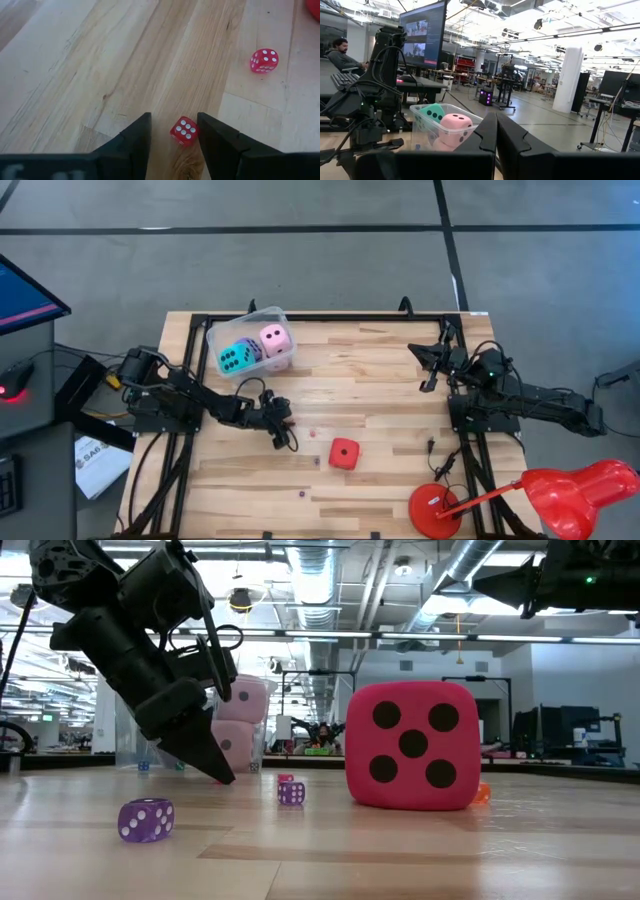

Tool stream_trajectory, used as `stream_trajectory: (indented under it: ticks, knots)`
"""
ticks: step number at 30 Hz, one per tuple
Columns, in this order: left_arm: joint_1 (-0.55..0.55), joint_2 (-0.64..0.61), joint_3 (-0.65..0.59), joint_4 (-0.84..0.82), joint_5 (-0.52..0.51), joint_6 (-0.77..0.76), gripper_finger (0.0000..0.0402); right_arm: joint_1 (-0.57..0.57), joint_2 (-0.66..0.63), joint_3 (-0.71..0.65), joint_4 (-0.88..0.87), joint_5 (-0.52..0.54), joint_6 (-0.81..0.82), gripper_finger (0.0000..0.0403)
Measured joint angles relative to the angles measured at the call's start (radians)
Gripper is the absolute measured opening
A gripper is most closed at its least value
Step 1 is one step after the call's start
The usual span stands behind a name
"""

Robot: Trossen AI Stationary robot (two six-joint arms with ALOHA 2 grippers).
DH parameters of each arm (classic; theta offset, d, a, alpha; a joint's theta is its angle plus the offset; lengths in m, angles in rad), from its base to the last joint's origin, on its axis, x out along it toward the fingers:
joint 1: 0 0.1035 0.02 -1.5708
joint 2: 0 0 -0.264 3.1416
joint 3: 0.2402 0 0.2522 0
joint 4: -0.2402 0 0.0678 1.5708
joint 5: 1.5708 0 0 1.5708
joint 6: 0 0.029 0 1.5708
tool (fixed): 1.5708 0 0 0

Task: Pick & Place Dice
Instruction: Put the left small red dice into the transparent container

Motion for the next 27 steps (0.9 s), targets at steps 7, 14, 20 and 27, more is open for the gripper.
stream_trajectory:
  ticks: [7, 14, 20, 27]
  knots:
    - [0.0, 0.0, 0.0, 0.0, 0.004, 0.0, 0.0115, 0.0, 0.0, 0.0, 0.0, 0.0, 0.0, 0.0]
    - [0.0, 0.0, 0.0, 0.0, 0.005, -0.001, 0.0089, 0.0, 0.0, 0.0, 0.0, 0.0, 0.0, 0.0]
    - [0.0, 0.0, 0.0, -0.001, 0.005, -0.001, 0.0073, 0.0, 0.0, 0.0, 0.0, 0.0, 0.0, 0.0]
    - [0.0, 0.0, 0.0, -0.002, 0.004, -0.001, 0.0073, 0.0, 0.0, 0.0, 0.0, 0.0, 0.0, 0.0]
